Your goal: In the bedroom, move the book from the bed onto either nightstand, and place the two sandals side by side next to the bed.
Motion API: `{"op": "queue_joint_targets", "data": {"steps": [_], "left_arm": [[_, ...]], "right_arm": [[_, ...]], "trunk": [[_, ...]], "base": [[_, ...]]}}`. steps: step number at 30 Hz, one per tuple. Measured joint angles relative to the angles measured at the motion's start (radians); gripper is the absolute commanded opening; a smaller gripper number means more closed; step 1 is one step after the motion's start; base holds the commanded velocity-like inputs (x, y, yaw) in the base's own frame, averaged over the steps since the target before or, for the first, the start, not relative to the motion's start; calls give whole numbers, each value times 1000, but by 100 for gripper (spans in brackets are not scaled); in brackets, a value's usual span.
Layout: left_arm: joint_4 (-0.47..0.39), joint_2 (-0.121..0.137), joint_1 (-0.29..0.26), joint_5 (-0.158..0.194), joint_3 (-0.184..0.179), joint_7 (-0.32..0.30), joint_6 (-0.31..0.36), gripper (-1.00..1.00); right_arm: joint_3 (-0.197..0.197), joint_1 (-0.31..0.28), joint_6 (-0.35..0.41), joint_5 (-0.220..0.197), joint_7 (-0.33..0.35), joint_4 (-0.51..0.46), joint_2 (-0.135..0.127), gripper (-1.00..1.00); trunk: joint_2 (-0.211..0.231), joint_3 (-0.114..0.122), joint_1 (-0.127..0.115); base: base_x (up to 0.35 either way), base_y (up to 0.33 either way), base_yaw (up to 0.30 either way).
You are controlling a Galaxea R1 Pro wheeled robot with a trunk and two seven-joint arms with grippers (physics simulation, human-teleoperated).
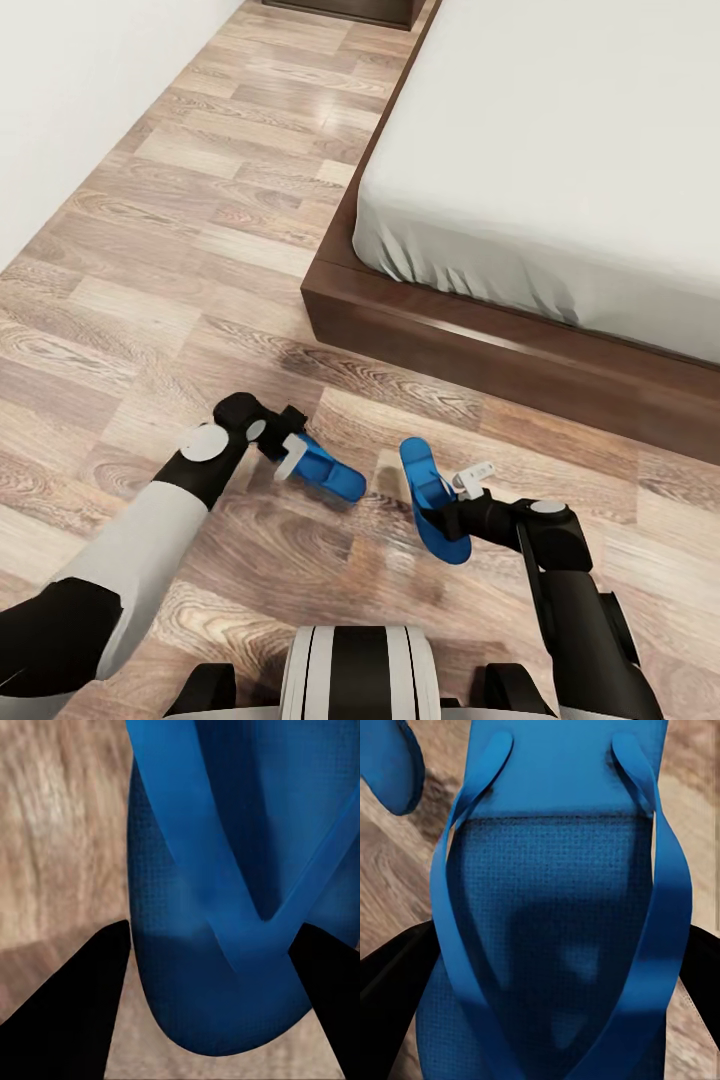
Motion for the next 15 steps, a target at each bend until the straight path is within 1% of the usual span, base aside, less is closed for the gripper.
{"op": "queue_joint_targets", "data": {"steps": [1, 4, 7, 11, 15], "left_arm": [[-67, 2, 14, 6, 23, -31, 4, -100], [-150, 12, 33, 11, 61, -70, 11, -100], [-173, 17, 38, 12, 70, -79, 14, -100], [-181, 20, 41, 16, 75, -83, 14, -100], [-185, 23, 51, 28, 80, -83, 15, -100]], "right_arm": [[0, -1, 0, 0, 0, 0, -1, -100], [-1, -4, 0, 0, -1, 0, -2, -100], [-1, -6, 0, 0, -1, 0, -3, -100], [-2, -11, 0, 0, -1, 0, -5, -100], [-3, -17, -1, 0, -1, 0, -7, -100]], "trunk": [[0, 0, 0], [0, 0, 0], [0, 0, 0], [0, 0, 0], [0, 0, 0]], "base": [[0, 0, 0], [0, 0, 0], [0, 0, 0], [0, 0, 0], [0, 0, 0]]}}
